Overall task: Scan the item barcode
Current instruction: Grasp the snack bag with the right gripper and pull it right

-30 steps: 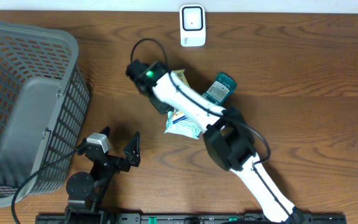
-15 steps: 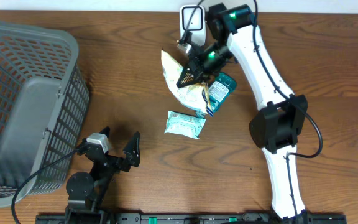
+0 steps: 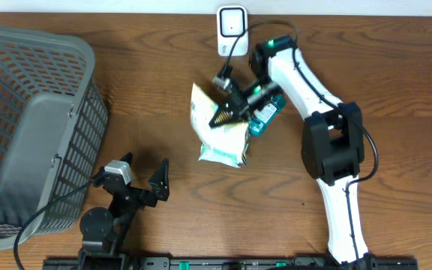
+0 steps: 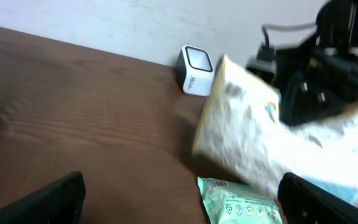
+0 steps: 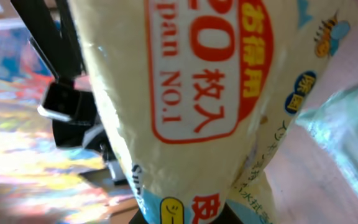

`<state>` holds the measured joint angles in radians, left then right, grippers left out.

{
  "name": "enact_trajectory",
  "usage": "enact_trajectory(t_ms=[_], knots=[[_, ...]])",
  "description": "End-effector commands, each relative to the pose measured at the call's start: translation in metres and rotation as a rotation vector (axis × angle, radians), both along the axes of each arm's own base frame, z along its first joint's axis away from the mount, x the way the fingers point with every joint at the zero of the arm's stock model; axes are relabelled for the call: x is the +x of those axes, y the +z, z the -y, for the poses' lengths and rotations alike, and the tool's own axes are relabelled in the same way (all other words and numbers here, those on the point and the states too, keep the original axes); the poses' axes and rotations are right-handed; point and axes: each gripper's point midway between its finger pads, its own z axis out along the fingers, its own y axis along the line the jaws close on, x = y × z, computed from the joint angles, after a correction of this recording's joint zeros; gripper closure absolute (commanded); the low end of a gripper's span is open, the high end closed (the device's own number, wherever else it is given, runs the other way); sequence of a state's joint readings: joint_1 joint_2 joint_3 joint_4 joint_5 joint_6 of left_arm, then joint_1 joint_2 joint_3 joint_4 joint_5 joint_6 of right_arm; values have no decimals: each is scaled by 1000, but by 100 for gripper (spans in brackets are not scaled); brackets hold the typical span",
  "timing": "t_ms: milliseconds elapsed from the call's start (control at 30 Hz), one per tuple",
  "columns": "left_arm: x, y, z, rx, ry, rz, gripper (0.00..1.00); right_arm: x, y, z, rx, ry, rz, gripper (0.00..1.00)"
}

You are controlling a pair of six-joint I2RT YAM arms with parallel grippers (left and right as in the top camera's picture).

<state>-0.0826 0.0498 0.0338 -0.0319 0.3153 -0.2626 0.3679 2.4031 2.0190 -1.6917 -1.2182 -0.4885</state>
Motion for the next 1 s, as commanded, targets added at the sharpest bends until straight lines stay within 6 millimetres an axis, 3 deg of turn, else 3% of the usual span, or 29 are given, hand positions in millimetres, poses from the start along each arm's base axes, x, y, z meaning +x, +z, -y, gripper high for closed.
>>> enact_trajectory(t_ms=[0,133,300,400,533,800,967], knots=[[-1,-16,2,1,-9,-37,1,-23,46,9,154,-1,130,99],[-1,-16,2,1,-9,-37,1,-75,74,46,271,42,374,99],[-1,-16,2,1,-9,-37,1,-123,88,66,368,81,553,99],[-1,-16,2,1,-9,-37,1,-143,88,71,391,96,592,99],[-1,-16,2,1,-9,-37,1,-152,86,74,392,84,565,99],[-1,-16,2,1,-9,-37,1,-144,101,66,389,-57,380,99],[-1,-16,2,1,-9,-37,1,-145,99,66,371,-75,326,99]])
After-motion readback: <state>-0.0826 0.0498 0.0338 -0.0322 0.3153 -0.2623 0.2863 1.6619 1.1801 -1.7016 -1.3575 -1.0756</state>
